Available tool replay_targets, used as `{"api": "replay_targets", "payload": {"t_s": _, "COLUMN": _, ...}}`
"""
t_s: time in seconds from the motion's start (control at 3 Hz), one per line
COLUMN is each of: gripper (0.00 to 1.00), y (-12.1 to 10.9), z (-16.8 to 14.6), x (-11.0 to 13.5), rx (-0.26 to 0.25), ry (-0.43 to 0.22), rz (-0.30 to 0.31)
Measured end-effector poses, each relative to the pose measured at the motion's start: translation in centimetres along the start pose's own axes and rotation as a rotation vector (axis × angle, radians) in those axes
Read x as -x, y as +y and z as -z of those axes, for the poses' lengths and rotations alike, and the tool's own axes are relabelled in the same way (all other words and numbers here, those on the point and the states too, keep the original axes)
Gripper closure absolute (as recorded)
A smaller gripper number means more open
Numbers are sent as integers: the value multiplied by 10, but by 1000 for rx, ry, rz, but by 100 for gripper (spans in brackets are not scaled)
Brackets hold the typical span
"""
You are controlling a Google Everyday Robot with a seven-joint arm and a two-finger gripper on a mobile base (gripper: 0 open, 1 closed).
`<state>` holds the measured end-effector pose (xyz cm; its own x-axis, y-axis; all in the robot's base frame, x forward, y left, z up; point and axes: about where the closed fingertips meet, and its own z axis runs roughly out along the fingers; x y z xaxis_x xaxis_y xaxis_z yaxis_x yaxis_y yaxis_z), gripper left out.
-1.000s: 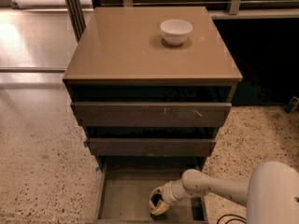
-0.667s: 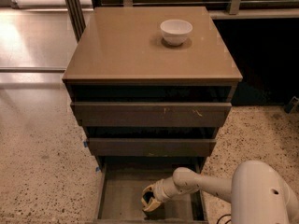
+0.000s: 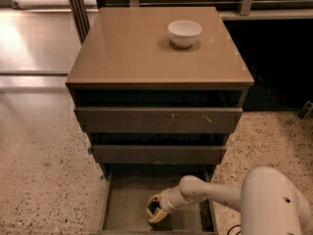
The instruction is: Place sponge into bottom drawer
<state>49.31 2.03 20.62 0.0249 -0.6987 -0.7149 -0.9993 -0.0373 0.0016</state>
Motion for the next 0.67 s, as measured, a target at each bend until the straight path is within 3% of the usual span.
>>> {"api": "replay_targets", "payload": {"t_s": 0.33, "gripper": 100, "y": 9, "z": -26, "x": -14, "rx": 12, "ry": 87, "rz": 1}}
{"api": "replay_targets", "payload": {"t_s": 0.67, "gripper": 100, "y": -9, "z": -35, "x": -14, "rx": -52, "ry": 104, "rz": -10}}
